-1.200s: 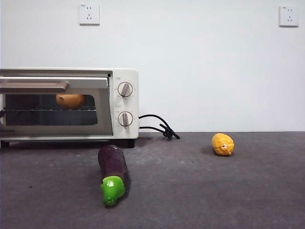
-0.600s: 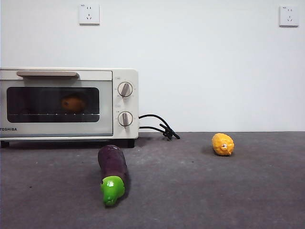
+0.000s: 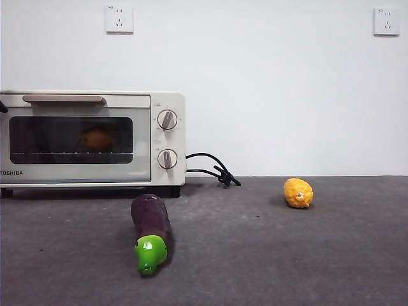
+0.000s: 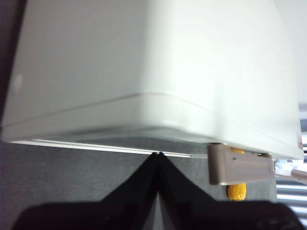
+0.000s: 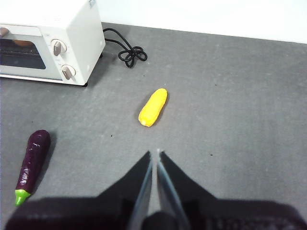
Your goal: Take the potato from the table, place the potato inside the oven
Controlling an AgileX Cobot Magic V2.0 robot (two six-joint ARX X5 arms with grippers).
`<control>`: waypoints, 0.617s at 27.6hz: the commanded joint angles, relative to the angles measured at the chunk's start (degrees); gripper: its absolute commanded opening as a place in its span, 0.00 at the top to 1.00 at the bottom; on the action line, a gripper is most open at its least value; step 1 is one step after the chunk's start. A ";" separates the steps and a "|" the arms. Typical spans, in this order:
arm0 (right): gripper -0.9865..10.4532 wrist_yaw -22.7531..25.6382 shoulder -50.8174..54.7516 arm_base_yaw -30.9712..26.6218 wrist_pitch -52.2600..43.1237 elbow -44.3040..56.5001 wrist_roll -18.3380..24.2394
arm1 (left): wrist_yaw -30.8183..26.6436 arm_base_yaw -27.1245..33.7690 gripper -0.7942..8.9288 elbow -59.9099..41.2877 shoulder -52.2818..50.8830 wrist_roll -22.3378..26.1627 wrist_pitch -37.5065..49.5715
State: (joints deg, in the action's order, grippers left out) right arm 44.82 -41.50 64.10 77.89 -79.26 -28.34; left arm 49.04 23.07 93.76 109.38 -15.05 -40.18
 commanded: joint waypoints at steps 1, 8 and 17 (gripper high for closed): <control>0.89 0.37 0.04 0.07 1.42 0.48 -2.19 | 0.22 -1.11 0.93 -0.07 -0.22 0.76 -1.36; 0.89 3.21 0.04 0.07 1.40 0.46 -3.23 | 0.02 -3.78 0.92 -0.07 -1.16 6.25 -7.04; 0.89 3.23 0.04 0.07 1.40 0.46 -3.15 | -7.41 -8.90 0.92 -0.07 -9.33 13.99 -14.60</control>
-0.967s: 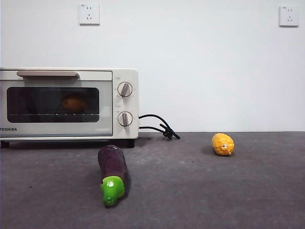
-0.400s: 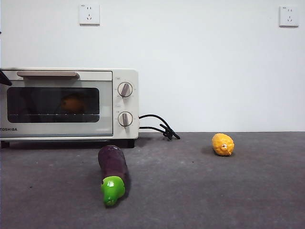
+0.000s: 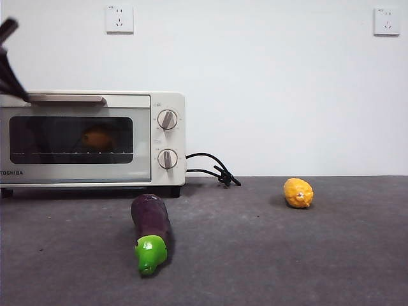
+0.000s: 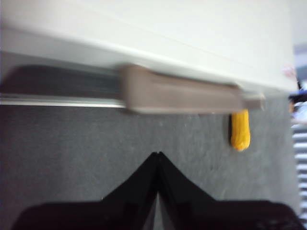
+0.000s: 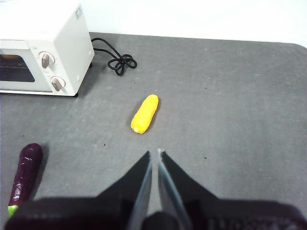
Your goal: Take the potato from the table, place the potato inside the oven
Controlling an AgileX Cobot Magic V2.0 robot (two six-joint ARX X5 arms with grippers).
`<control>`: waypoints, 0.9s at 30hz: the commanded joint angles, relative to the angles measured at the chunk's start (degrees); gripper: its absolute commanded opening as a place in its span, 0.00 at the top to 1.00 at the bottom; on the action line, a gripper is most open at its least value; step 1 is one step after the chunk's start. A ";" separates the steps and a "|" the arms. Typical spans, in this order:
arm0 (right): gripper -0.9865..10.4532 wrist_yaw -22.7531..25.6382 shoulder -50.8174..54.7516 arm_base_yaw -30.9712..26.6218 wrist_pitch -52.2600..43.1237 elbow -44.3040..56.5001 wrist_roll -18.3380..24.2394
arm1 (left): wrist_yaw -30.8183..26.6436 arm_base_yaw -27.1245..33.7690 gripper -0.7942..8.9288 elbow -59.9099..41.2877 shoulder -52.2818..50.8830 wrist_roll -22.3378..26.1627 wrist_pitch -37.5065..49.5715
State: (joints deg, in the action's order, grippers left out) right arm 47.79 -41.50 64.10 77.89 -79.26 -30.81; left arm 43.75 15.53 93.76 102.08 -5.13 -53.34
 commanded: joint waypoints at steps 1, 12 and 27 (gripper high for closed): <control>0.89 0.26 0.04 0.07 1.40 0.46 -0.66 | -3.82 -2.16 0.92 -0.07 -3.58 4.59 -2.56; 0.89 0.26 0.04 0.07 1.40 0.46 -0.66 | -25.99 -16.15 0.92 -0.07 -26.32 4.87 -6.97; 0.89 0.24 0.04 0.07 1.40 0.46 -0.66 | -33.31 -39.69 0.92 -0.04 -48.89 2.12 -13.64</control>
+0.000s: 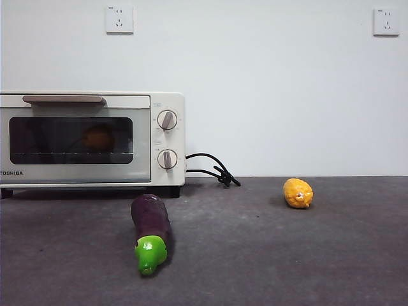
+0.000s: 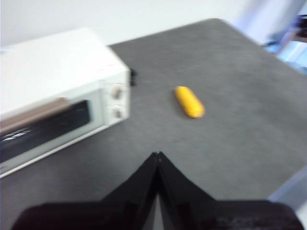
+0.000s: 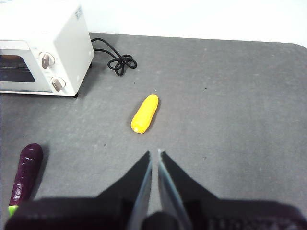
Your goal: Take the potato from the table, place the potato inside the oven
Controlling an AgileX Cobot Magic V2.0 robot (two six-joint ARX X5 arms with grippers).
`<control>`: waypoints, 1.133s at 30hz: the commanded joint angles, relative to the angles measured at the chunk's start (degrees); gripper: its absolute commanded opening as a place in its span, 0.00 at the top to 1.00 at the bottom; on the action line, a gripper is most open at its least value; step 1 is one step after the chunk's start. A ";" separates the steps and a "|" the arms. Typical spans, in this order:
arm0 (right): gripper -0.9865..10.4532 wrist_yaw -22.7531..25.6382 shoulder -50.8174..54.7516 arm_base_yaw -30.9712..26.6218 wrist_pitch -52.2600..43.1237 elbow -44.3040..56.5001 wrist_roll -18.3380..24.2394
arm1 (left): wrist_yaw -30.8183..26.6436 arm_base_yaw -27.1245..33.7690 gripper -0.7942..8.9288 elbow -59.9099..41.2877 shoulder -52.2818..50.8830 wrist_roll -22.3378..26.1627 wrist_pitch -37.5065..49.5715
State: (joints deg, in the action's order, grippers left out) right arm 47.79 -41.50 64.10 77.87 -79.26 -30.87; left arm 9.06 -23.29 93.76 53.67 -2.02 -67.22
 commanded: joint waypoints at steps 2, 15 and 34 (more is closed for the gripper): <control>0.89 0.24 0.04 0.07 1.42 0.46 -0.59 | 1.64 -1.16 0.92 0.00 -1.09 -0.98 0.24; 0.89 0.24 0.04 0.07 1.42 0.46 -0.59 | -1.92 -0.61 0.92 -0.09 3.17 16.48 0.83; 0.89 0.24 0.04 0.07 1.42 0.46 -0.59 | 4.24 16.02 0.92 -46.34 -16.94 18.84 48.04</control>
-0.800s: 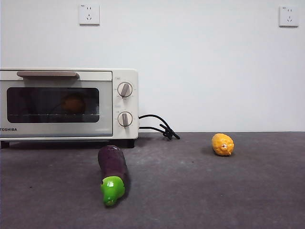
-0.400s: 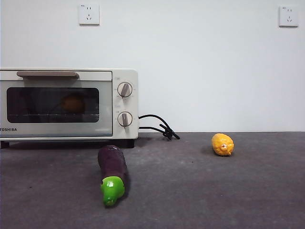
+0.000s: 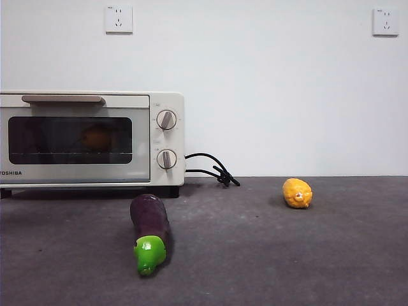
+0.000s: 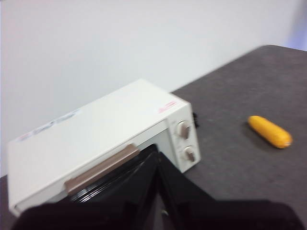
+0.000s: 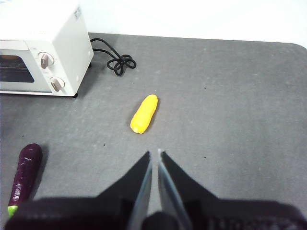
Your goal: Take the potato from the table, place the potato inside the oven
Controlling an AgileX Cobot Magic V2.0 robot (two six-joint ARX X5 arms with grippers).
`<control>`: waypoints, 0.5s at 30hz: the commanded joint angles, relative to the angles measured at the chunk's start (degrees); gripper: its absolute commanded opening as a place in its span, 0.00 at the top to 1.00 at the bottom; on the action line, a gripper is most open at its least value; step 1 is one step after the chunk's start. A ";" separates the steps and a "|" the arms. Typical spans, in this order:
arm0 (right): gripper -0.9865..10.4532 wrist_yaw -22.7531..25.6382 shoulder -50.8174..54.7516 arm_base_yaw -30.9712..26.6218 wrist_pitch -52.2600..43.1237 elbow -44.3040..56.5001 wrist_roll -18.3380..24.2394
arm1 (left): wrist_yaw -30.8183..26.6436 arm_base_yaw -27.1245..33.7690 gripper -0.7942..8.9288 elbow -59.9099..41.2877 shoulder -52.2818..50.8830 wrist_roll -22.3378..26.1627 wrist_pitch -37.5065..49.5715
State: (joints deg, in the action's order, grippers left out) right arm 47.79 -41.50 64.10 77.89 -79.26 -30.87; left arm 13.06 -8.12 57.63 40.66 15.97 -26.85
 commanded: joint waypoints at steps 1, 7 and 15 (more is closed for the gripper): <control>0.89 0.24 0.04 0.07 1.40 0.46 -0.59 | 0.22 1.18 0.92 -14.95 -6.16 0.79 11.45; 0.89 0.26 0.04 0.07 1.40 0.46 -0.59 | -1.25 3.04 0.92 -36.94 -16.44 -3.56 30.08; 0.89 0.26 0.04 0.07 1.40 0.46 -0.59 | -8.59 6.08 0.92 -51.28 -25.90 -9.73 35.50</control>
State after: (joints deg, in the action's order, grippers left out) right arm 47.79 -41.50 64.10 77.87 -79.26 -30.87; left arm 4.56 -2.26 7.53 15.46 8.19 7.94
